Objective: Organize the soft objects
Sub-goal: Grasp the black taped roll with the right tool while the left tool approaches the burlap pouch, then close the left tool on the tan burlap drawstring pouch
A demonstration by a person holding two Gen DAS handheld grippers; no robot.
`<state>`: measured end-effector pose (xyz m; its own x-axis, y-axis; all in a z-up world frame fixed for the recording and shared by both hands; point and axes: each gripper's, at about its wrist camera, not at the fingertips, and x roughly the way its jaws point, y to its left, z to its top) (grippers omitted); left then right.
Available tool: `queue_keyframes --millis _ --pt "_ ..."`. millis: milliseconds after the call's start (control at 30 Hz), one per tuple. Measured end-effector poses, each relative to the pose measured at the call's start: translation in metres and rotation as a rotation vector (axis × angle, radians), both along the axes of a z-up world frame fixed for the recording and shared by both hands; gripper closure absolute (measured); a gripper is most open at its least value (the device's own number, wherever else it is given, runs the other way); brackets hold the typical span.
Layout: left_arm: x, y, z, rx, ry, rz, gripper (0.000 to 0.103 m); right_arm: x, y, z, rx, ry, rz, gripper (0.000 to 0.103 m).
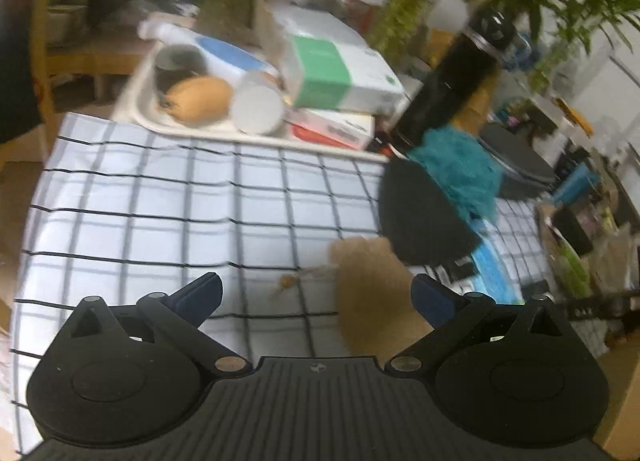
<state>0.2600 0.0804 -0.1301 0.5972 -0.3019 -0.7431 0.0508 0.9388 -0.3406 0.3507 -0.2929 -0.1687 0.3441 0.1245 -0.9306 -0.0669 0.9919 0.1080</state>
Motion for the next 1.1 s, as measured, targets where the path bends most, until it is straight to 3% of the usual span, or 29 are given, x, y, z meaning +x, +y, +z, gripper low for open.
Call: queue_keyframes --millis 100,200,433,600,800,1000,1033,1100 --pt "0.002 -0.008 -0.004 0.003 0.008 -0.05 0.001 -0.001 0.002 0.002 -0.008 -0.01 -0.018 0.06" --pt "0.005 -0.012 -0.01 -0.008 0.029 -0.084 0.011 -0.003 0.002 0.005 -0.018 -0.025 -0.028 0.06" --pt "0.014 -0.015 -0.027 -0.104 0.1 -0.124 0.017 -0.007 -0.002 0.03 -0.014 -0.108 -0.04 0.06" --pt "0.026 -0.012 -0.045 -0.183 0.174 -0.104 0.029 -0.006 -0.002 0.039 -0.005 -0.133 -0.039 0.06" --pt "0.034 -0.006 -0.055 -0.325 0.209 -0.067 0.032 -0.008 0.001 0.046 0.004 -0.157 -0.029 0.06" --pt "0.036 -0.01 -0.058 -0.367 0.242 -0.076 0.034 -0.009 0.0 0.049 0.002 -0.173 -0.025 0.06" --pt "0.036 -0.009 -0.059 -0.381 0.249 -0.07 0.037 -0.009 0.0 0.05 -0.001 -0.175 -0.023 0.06" --pt "0.036 -0.007 -0.064 -0.399 0.268 -0.049 0.054 -0.009 0.0 0.051 -0.005 -0.18 -0.019 0.06"
